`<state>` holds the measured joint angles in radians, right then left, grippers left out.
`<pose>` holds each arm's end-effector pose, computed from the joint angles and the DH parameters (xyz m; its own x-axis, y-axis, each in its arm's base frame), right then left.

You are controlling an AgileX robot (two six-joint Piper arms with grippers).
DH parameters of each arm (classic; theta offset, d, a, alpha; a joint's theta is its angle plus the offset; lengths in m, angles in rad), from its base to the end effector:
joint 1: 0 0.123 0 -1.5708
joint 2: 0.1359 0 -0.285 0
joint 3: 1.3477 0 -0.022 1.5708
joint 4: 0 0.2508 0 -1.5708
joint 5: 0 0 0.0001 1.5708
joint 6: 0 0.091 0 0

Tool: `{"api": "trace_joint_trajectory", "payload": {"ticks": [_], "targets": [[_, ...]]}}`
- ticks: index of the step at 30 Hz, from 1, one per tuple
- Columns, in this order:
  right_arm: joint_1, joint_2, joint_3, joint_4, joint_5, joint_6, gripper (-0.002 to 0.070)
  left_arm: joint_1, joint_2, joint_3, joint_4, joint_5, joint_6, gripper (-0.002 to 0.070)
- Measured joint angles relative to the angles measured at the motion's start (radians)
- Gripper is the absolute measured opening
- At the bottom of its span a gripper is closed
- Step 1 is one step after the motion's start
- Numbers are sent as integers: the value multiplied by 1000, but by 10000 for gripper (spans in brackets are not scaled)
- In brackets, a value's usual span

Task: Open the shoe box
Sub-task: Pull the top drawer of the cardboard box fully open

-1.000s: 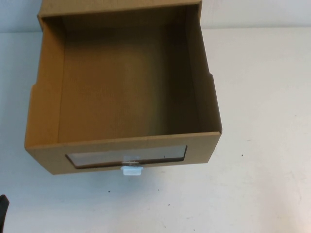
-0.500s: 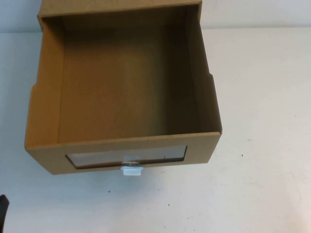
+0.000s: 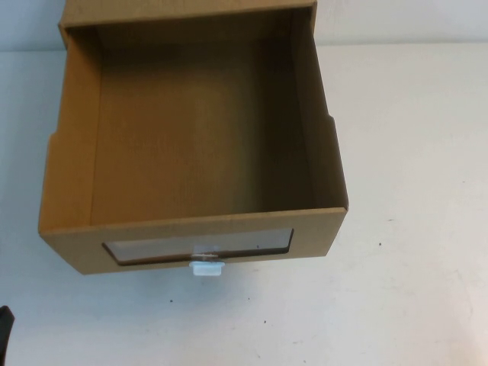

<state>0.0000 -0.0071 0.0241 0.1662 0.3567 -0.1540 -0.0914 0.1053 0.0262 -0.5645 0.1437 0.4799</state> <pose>0.0532 0.0053 0.1738 -0.2784 0.0019 -0.9605 -0.0550 0.9983 0.0179 0.0633 -0.0129 0.1869 -0.1772 -0.0637 -0.9821 0.1526 0.9841 -0.0914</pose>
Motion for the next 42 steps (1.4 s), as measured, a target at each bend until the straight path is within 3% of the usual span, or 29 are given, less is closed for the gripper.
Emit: {"api": "trace_joint_trajectory", "payload": {"ticks": [13, 19, 23, 35, 42], "targets": [[0, 0, 0, 0, 0, 0, -13, 0, 0, 0, 41, -6, -9, -5], [0, 0, 0, 0, 0, 0, -13, 17, -4, 0, 405, -94, -287, -5], [0, 0, 0, 2, 0, 0, -13, 22, -55, 0, 507, -54, -360, -5], [0, -1, 0, 2, 1, 0, -13, 22, -115, 0, 565, 214, -401, -5], [0, -1, 0, 2, 1, 0, -13, 22, -115, 0, 565, 242, -404, -5]]}}
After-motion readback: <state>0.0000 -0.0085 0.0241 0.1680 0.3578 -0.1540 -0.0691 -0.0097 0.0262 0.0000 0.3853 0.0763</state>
